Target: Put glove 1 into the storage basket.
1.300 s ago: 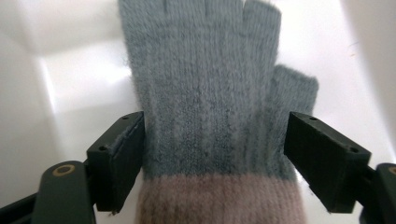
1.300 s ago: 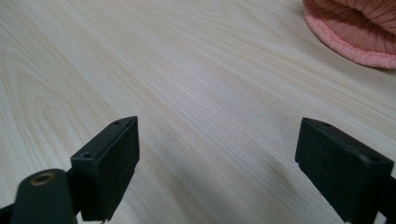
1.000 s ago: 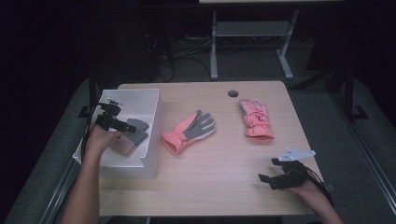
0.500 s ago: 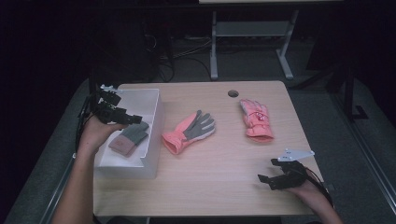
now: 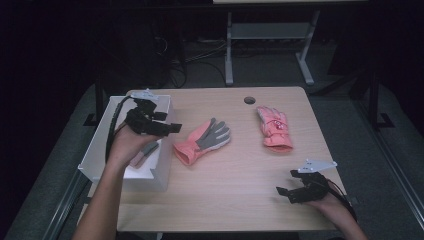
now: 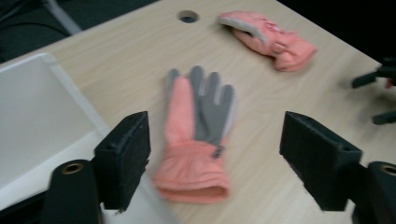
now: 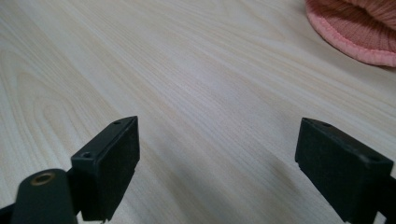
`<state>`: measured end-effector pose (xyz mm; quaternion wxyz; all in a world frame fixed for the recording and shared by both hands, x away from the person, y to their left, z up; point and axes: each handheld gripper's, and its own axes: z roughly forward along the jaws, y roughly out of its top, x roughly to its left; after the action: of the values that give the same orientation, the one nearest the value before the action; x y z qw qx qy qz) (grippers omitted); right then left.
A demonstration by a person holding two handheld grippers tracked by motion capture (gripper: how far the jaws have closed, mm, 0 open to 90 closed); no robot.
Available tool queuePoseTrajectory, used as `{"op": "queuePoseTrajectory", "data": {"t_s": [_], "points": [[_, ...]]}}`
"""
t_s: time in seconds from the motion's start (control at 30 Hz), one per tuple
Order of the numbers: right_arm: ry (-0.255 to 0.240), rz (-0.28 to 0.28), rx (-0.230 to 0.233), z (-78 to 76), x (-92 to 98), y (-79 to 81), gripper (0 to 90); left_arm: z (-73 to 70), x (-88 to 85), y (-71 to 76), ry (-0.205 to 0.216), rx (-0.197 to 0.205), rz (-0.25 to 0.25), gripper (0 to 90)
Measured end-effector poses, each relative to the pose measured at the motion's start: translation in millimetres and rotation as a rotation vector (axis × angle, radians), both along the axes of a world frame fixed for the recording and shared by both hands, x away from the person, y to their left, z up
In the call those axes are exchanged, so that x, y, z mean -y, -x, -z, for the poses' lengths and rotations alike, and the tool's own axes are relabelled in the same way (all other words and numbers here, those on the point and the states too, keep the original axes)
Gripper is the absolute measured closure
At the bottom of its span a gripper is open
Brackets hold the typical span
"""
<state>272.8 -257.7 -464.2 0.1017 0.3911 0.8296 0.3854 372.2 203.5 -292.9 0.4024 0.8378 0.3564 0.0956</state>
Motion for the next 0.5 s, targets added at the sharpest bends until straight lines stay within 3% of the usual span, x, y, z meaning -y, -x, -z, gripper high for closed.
{"op": "queuePoseTrajectory", "data": {"t_s": [0.2,0.43,0.5], "points": [[0.000,-0.006,0.003,-0.3,-0.8,-0.1,13.5,4.3,36.8,5.2,-0.008,-0.015,0.061,47.3],[0.000,-0.008,0.000,-0.5,-0.7,0.4,13.5,19.5,73.8,5.9,-0.057,-0.045,0.120,85.2],[0.002,-0.011,0.001,-0.5,-1.3,0.4,13.5,26.2,83.3,5.2,-0.061,-0.055,0.116,89.7]]}}
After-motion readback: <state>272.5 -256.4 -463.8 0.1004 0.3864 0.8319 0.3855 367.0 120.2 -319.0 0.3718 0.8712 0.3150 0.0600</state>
